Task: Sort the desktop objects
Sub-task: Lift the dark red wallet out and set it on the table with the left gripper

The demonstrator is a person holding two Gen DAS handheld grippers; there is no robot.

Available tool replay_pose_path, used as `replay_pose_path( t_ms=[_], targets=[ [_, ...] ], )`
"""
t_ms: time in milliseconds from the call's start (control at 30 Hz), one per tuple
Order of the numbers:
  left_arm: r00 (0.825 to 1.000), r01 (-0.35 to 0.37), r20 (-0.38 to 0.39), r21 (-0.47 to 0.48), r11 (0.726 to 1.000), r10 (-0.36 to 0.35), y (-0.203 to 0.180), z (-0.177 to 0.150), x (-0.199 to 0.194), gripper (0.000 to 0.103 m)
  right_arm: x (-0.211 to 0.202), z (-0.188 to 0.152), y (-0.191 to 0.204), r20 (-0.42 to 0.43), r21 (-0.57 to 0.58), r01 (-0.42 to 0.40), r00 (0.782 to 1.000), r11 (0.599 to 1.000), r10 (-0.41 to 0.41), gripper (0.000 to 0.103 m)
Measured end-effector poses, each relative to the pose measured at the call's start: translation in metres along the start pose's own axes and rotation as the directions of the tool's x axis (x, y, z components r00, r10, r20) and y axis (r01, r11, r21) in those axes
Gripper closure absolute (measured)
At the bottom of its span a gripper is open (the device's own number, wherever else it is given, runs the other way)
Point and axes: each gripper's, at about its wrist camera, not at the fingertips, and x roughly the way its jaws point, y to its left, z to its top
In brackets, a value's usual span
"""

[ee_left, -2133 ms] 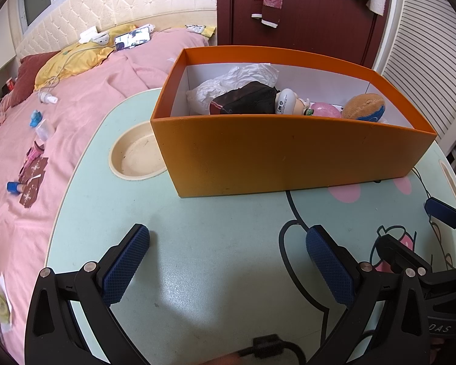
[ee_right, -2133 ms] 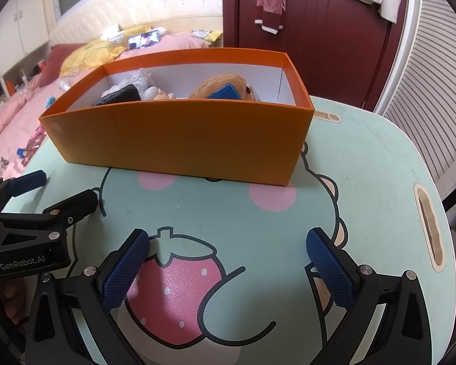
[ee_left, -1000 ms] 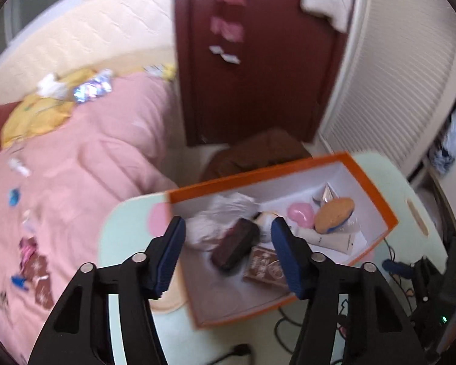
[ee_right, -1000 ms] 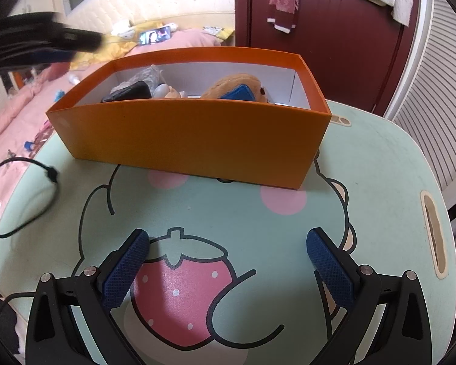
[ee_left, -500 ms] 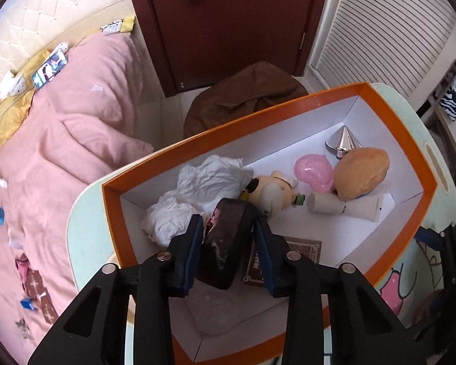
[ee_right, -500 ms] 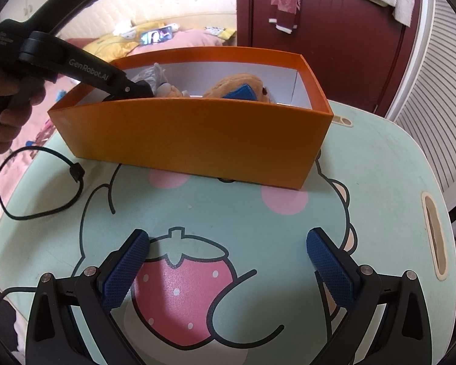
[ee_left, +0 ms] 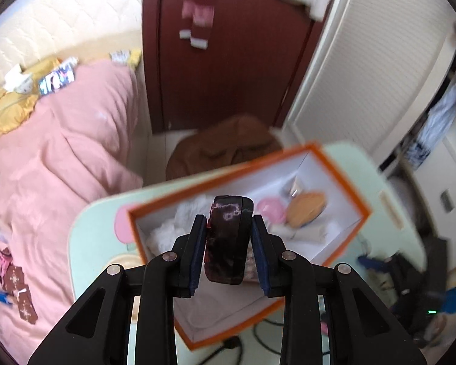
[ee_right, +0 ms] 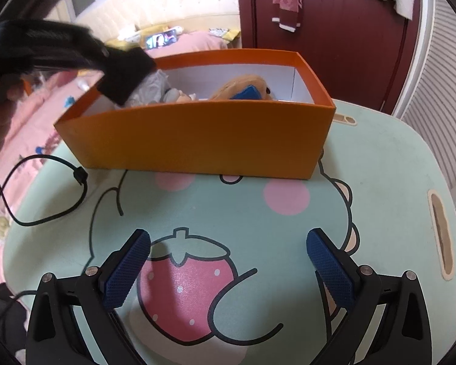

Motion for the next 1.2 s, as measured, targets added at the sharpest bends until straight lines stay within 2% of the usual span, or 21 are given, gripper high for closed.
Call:
replay_pose_path(
  t_ms=[67,200,300,367,467,633,733,833,867,933,967,1000,1033,1133,1200],
  targets=[
    [0.998,0.029,0.048,-0.010,1.000,-0.028,-0.001,0.001,-0.020,0.072,-0.001,0.000,-0.002,-0.001,0.014,-0.007,1.000,1.000,0.007,0.000],
    [0.994,0.065,0.082,0.019,0.998,-0.066,-0.012,-0.011,-0.046,0.072,-0.006,0.000,-0.010,0.007,0.050,-0.015,1.000,0.999,0.015,0.000],
    [0.992,0.101,0.074,0.021,0.995,-0.102,-0.020,-0.030,-0.057,0.072,-0.009,0.000,-0.019,0.007,0.090,-0.019,1.000,0.996,0.019,0.000],
    [0.991,0.125,0.053,0.009,0.992,-0.125,-0.021,-0.043,-0.055,0.072,-0.009,-0.001,-0.025,-0.004,0.117,-0.022,1.000,0.993,0.022,0.000],
    [0.984,0.174,-0.029,-0.037,0.984,-0.175,-0.017,-0.069,-0.033,0.072,-0.010,0.001,-0.030,-0.007,0.148,-0.024,1.000,0.989,0.025,0.000],
    [0.980,0.161,-0.105,-0.078,0.984,-0.169,-0.020,-0.105,0.003,0.072,-0.011,0.000,-0.026,-0.013,0.143,-0.016,1.000,0.990,0.018,0.000],
    [0.982,0.141,-0.112,-0.099,0.985,-0.152,-0.017,-0.116,0.018,0.073,-0.011,0.003,-0.027,-0.013,0.135,-0.013,1.000,0.991,0.015,0.000],
    [0.988,0.144,-0.043,-0.128,0.981,-0.150,-0.011,-0.122,0.016,0.072,-0.013,0.004,-0.024,-0.005,0.123,-0.002,1.000,0.992,0.002,0.000],
    [0.990,0.136,-0.025,-0.133,0.982,-0.140,-0.009,-0.125,0.015,0.069,-0.013,0.005,-0.021,-0.003,0.123,0.003,1.000,0.992,-0.003,0.000],
    [0.995,0.100,0.002,-0.141,0.985,-0.101,-0.007,-0.131,0.016,0.051,-0.013,0.007,-0.017,0.000,0.124,0.013,1.000,0.992,-0.013,0.000],
    [0.997,0.078,0.018,-0.143,0.987,-0.076,-0.006,-0.135,0.016,0.036,-0.014,0.008,-0.017,0.002,0.119,0.015,1.000,0.993,-0.015,0.000],
    [0.998,0.061,0.035,-0.150,0.987,-0.057,-0.004,-0.138,0.014,0.028,-0.015,0.010,-0.015,0.009,0.118,0.018,1.000,0.993,-0.020,0.000],
    [0.998,0.049,0.052,-0.158,0.986,-0.041,-0.003,-0.140,0.013,0.028,-0.016,0.012,-0.014,0.017,0.117,0.022,1.000,0.993,-0.024,0.003],
    [0.991,0.095,0.114,-0.179,0.979,-0.075,0.000,-0.141,0.005,0.028,-0.028,0.021,-0.014,0.070,0.106,0.019,0.997,0.994,-0.027,0.010],
    [0.990,0.085,0.129,-0.195,0.977,-0.060,0.000,-0.139,0.004,0.028,-0.035,0.032,-0.015,0.099,0.088,0.022,0.995,0.996,-0.031,0.012]
  ],
)
